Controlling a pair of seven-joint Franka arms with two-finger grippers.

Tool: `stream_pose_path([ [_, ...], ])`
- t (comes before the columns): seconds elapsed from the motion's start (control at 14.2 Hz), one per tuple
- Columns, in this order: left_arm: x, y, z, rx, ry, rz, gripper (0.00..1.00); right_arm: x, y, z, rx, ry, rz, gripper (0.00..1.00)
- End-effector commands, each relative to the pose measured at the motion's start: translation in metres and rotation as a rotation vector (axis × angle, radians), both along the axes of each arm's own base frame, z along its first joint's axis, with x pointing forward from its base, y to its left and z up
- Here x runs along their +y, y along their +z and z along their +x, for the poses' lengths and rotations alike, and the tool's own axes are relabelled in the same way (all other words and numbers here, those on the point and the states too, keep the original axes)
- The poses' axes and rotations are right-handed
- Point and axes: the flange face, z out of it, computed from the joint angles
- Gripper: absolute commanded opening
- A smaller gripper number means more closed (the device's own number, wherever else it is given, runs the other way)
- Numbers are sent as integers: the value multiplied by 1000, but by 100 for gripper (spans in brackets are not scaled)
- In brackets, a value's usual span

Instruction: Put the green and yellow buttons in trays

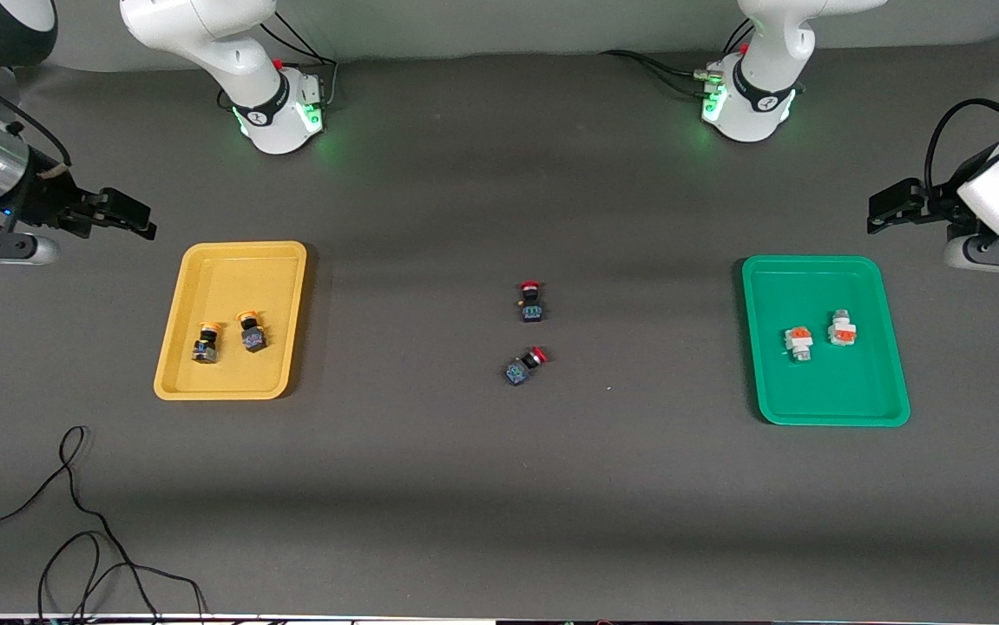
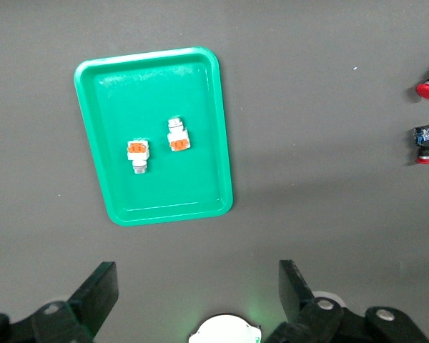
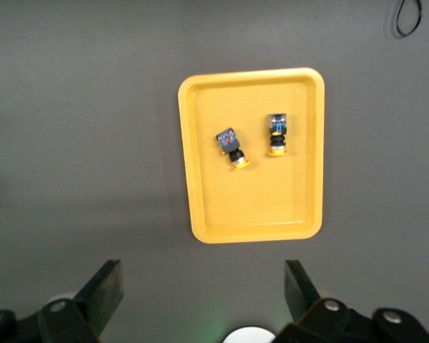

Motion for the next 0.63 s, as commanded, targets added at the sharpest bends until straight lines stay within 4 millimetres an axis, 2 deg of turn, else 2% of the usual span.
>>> stream_pose_path([
  [0.0,-5,4,-8,-3,6,-10,100,1,11,7,-1,-20,-3,100],
  [0.21,-12,3,-8,-2,-4,-10,100,5,12,12,7,-14,-3,100],
  [0.56,-5,3,-8,1,3,-11,100,6,10,12,30,-15,-5,100],
])
